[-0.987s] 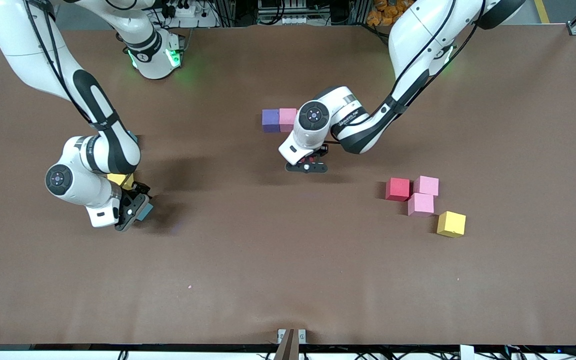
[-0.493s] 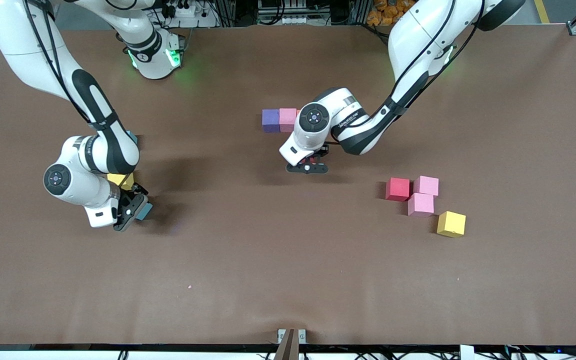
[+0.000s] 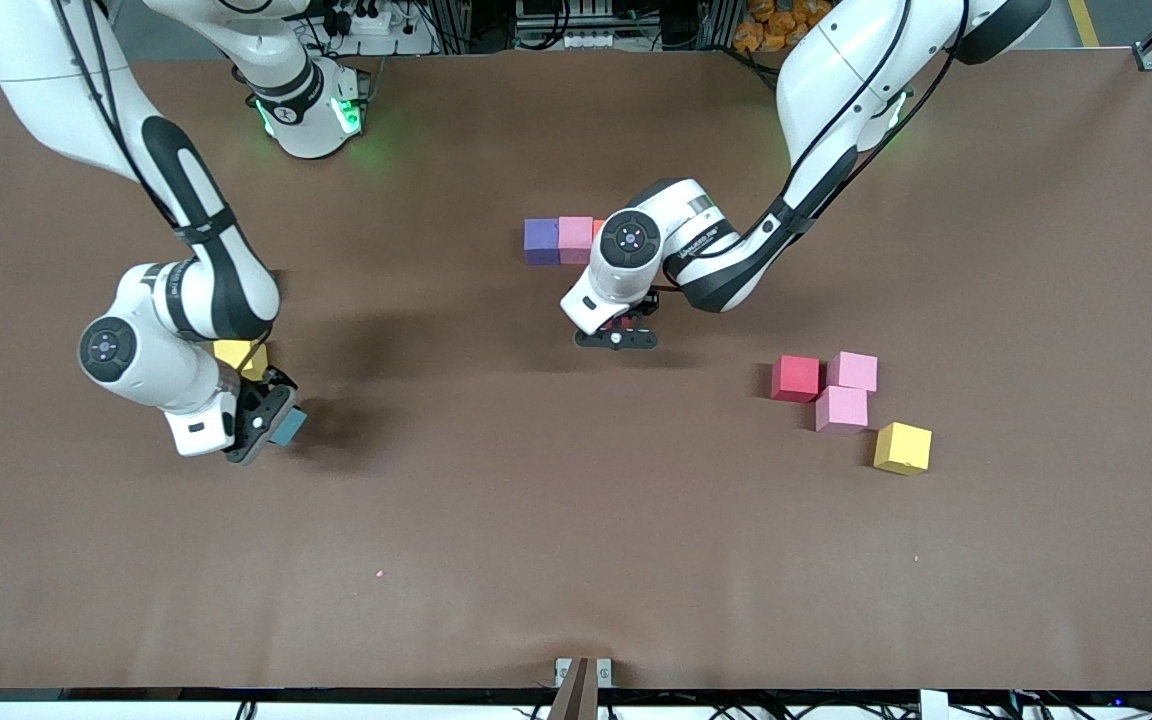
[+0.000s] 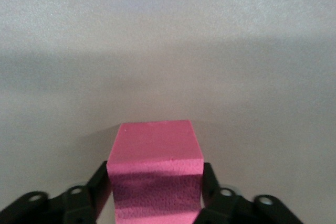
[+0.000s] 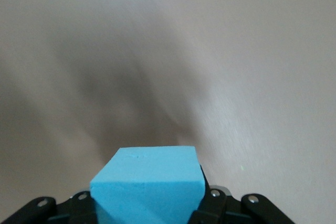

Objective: Form number 2 with 11 blocks

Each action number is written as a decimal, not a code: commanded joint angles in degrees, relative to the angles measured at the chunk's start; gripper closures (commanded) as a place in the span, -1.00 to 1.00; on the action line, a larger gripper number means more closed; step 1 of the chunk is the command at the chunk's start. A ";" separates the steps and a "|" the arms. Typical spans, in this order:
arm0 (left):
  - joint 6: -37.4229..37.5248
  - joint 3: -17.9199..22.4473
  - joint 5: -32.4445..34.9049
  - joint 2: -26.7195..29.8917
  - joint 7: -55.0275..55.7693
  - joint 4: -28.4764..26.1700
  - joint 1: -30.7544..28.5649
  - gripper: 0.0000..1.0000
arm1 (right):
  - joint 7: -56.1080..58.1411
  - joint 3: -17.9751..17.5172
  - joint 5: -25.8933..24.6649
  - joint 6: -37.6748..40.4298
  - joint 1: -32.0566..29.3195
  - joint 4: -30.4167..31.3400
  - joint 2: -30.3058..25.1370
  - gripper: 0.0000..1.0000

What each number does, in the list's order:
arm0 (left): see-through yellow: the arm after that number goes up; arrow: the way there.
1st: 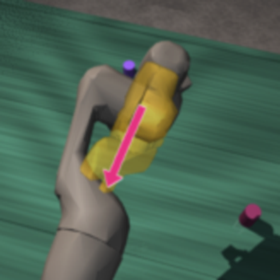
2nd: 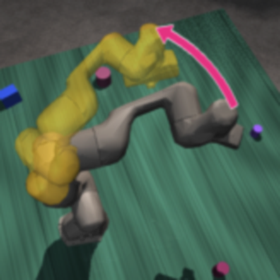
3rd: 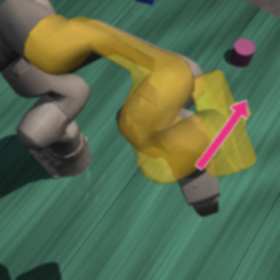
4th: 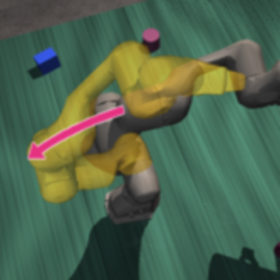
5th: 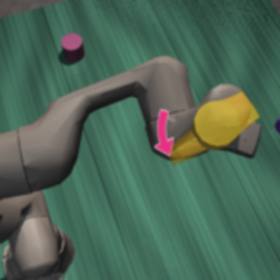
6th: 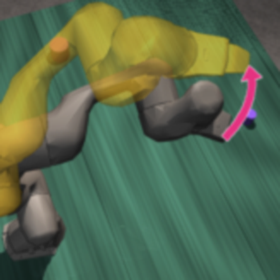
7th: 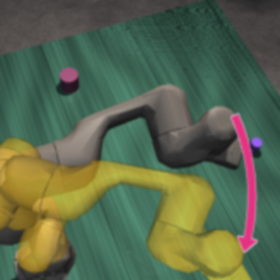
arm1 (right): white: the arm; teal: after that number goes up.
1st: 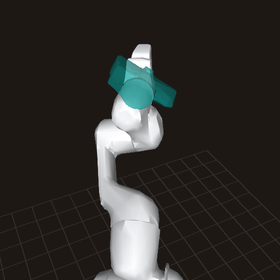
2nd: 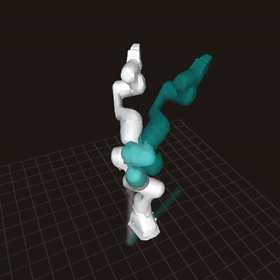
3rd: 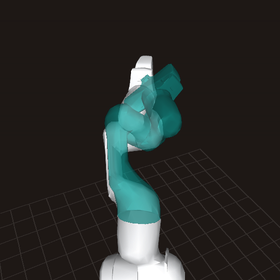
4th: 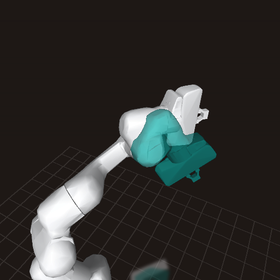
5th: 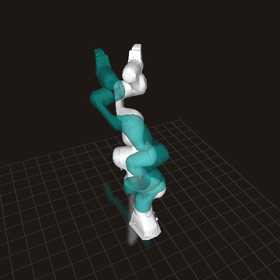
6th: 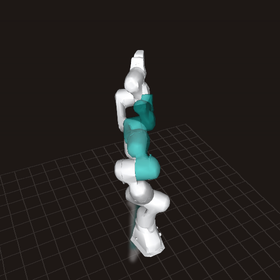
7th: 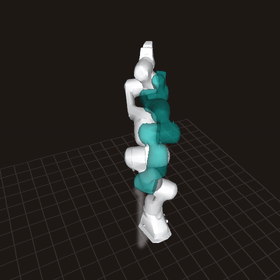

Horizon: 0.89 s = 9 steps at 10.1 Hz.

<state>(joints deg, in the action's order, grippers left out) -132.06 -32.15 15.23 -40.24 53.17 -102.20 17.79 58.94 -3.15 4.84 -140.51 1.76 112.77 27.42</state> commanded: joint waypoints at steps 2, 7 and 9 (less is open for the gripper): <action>0.58 0.07 -1.17 3.92 0.79 0.16 -1.52 -1.00 | -0.05 0.08 0.44 0.50 4.29 -1.14 -1.41 0.54; 9.10 -0.20 -4.24 12.98 0.44 4.02 -9.33 -1.00 | 0.22 -0.45 -8.22 -0.29 14.21 -1.58 -3.77 0.52; 9.63 -0.20 -4.07 13.78 0.09 4.64 -13.99 -1.00 | 0.48 -0.54 -8.70 -0.38 16.25 -0.54 -3.52 0.52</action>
<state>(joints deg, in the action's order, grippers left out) -123.36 -32.01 12.21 -27.13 53.32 -97.50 6.77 59.12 -3.77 -2.25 -140.86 17.44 110.48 25.00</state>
